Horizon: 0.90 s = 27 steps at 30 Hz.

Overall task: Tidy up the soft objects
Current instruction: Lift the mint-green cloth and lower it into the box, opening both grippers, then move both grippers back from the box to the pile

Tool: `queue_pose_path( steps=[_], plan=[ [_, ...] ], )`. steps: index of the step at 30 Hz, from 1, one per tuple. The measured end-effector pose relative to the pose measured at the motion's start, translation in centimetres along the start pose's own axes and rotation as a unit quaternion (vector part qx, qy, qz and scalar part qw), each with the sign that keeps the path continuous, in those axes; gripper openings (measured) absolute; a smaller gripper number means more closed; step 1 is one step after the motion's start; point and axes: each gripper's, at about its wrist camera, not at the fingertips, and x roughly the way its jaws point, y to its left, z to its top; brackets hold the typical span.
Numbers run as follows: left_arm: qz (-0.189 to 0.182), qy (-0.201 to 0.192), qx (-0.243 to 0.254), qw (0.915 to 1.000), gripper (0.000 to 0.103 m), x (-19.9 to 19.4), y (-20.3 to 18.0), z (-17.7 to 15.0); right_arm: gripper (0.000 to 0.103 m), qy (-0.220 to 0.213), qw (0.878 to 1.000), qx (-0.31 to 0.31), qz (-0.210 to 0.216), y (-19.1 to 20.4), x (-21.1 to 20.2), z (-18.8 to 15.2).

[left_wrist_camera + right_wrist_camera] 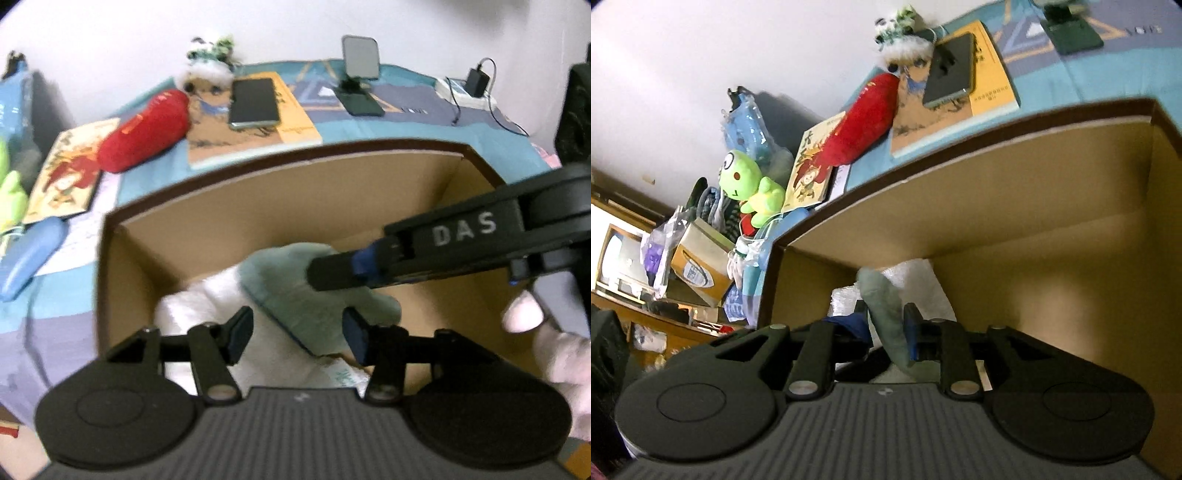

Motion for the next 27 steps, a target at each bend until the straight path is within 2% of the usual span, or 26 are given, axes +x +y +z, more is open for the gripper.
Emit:
queue_pose_path(
  steps=[5, 12, 18, 27],
  plan=[
    [0.042, -0.024, -0.002, 0.9988, 0.056, -2.1, -0.3, 0.1, 0.005, -0.018, 0.999, -0.034, 0.0, 1.7, -1.5, -0.5],
    [0.107, -0.054, -0.003, 0.9928, 0.059, -5.7, -1.5, -0.2, 0.006, -0.037, 0.997, -0.068, 0.017, 2.8, -3.9, -1.7],
    [0.139, -0.075, -0.013, 0.9874, 0.06, -8.3, -3.4, -1.3, 0.006, -0.05, 0.994, -0.09, 0.034, 3.1, -6.2, -3.3],
    [0.188, -0.093, -0.022, 0.9775, 0.06, -10.9, -7.1, -3.6, 0.007, -0.083, 0.987, -0.13, 0.038, 3.4, -9.2, -6.6]
  ],
)
